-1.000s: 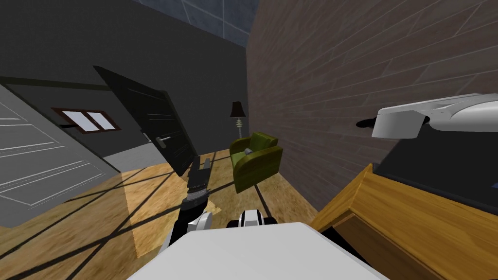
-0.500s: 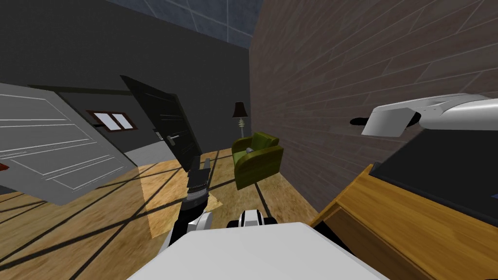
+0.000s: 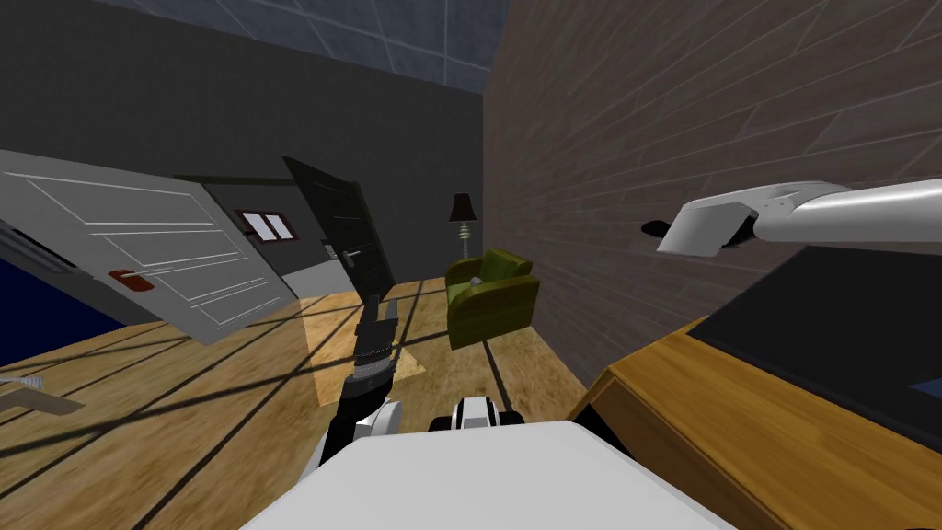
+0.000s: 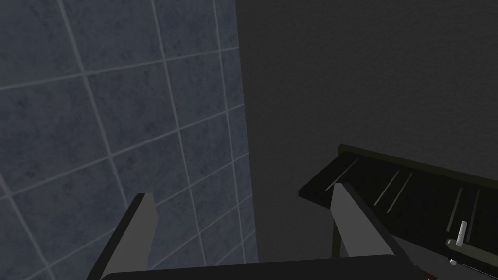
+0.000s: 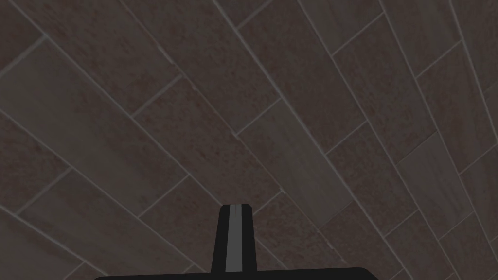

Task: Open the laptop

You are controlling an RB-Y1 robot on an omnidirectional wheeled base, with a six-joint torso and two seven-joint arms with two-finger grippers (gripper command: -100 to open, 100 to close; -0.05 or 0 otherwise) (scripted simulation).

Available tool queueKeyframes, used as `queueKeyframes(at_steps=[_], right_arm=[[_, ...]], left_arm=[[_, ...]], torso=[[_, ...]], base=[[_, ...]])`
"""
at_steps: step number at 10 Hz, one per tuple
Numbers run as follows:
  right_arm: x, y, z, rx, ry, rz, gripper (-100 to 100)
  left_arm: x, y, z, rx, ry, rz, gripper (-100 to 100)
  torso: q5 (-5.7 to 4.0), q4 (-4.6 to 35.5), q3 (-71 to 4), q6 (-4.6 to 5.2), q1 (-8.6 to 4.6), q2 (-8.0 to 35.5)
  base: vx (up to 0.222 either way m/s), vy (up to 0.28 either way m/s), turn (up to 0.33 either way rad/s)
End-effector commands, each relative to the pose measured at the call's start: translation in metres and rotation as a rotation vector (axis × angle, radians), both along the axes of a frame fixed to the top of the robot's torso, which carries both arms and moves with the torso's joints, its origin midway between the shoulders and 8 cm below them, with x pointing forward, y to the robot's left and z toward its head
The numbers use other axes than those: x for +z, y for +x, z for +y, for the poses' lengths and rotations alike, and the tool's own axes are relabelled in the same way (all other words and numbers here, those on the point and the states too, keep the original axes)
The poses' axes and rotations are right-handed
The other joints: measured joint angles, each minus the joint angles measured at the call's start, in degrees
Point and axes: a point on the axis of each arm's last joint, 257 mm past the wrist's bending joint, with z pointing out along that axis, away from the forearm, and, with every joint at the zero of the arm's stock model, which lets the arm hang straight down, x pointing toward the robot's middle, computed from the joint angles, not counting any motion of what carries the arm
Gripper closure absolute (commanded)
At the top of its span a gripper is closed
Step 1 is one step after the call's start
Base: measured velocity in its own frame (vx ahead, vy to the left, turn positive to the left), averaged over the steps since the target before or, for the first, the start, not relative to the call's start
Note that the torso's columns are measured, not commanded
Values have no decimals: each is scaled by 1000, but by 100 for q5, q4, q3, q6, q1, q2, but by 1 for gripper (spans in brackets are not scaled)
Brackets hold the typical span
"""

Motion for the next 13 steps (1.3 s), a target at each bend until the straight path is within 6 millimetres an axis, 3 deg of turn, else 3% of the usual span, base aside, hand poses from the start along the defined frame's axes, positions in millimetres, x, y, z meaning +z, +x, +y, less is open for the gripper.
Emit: queueKeyframes(at_steps=[1,2,4,7,8,9,13], right_arm=[[-16,-8,6,-32,69,22,100],[-19,-9,7,-34,83,18,100],[-35,-3,28,-34,128,106,100],[-49,-9,34,-56,191,115,100],[-46,-7,32,-52,177,115,100],[-44,-1,30,-20,168,99,-100],[-38,16,28,55,140,69,-100]], left_arm=[[0,0,0,0,0,0,0],[0,0,0,0,0,0,0],[0,0,0,0,0,0,0],[0,0,0,0,0,0,0],[0,0,0,0,0,0,0],[0,0,0,0,0,0,0],[0,0,0,0,0,0,0]], torso=[[6,-2,-6,5,27,-14],[17,-11,-20,-6,51,-32],[6,-7,-6,-21,4,1],[5,-7,-12,9,27,-24],[3,-12,-17,5,27,-31],[5,-9,-14,-4,22,-21],[-8,2,13,15,7,12]], base=[[-24,0,-58],[5,24,-8],[-168,-103,306],[-40,-23,-15],[9,3,-6],[-77,-11,36],[-135,-31,48]])
